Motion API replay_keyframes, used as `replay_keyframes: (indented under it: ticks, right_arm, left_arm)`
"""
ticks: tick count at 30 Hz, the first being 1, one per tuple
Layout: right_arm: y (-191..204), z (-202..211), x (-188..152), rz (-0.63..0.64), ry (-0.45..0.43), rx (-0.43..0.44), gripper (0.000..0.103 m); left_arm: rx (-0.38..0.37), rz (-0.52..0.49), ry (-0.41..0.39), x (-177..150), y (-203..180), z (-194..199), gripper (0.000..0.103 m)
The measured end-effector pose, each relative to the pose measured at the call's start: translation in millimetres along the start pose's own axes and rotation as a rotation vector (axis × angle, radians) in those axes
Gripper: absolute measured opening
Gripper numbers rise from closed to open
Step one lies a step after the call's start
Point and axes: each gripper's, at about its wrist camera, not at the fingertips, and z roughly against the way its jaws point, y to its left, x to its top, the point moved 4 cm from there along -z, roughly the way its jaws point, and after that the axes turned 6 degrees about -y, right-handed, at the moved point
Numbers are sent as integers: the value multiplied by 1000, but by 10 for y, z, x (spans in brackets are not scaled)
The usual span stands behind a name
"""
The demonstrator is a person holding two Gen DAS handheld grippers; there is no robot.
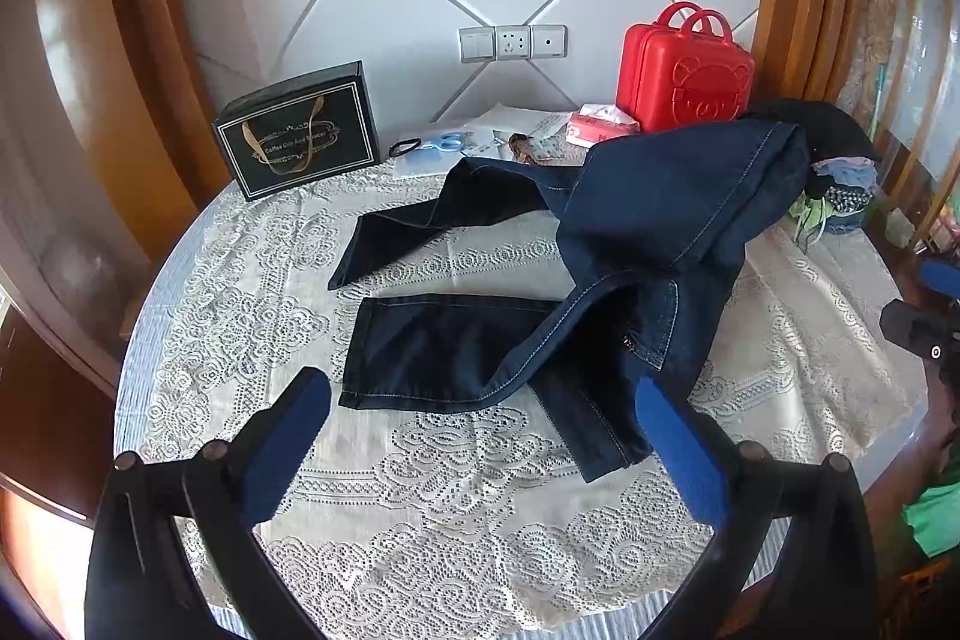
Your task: Fold clothes
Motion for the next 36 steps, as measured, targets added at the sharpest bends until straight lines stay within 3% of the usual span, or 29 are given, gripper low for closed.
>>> replay_keyframes:
  ticks: [30, 36]
  right_arm:
    - [40, 8, 8, 14, -1, -14, 103]
    - [4, -93, -35, 6, 10, -12, 103]
  left_arm:
    - [-3, -13, -1, -16, 30, -18, 103]
    - [-19, -8, 9, -45, 9, -248, 103]
